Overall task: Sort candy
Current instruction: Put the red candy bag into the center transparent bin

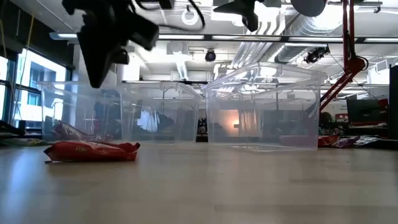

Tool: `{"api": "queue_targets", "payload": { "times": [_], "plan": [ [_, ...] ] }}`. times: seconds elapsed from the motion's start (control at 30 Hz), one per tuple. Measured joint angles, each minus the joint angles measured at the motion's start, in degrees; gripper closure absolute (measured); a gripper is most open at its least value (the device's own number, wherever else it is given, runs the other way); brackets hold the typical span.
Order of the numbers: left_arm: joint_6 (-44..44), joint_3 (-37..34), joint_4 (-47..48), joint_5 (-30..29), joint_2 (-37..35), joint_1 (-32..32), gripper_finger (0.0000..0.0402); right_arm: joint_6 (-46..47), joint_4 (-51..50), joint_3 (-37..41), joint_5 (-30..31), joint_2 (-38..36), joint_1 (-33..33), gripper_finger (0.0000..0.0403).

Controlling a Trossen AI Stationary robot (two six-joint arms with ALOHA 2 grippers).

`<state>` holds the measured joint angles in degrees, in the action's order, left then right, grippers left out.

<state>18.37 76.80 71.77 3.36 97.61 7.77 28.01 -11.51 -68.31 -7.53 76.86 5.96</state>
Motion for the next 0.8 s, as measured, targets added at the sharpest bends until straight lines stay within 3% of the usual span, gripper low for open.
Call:
{"api": "queue_targets", "payload": {
  "times": [0.2,0.37,0.8],
  "plan": [
    [12.96,-16.25,-18.98,-3.26,-8.88,8.46,0.0389,-1.07,-0.53,-0.02,-2.71,-0.01,-0.02,0.0212],
    [23.29,-26.68,-27.08,-5.02,-10.83,13.43,0.034,-1.35,-2.2,-0.02,-2.8,-0.02,-0.02,0.0212],
    [14.27,-25.91,-32.74,-8.66,-10.04,8.74,0.0155,-3.01,-5.83,-0.02,-5.57,-0.02,-0.02,0.0212]
  ]
}}
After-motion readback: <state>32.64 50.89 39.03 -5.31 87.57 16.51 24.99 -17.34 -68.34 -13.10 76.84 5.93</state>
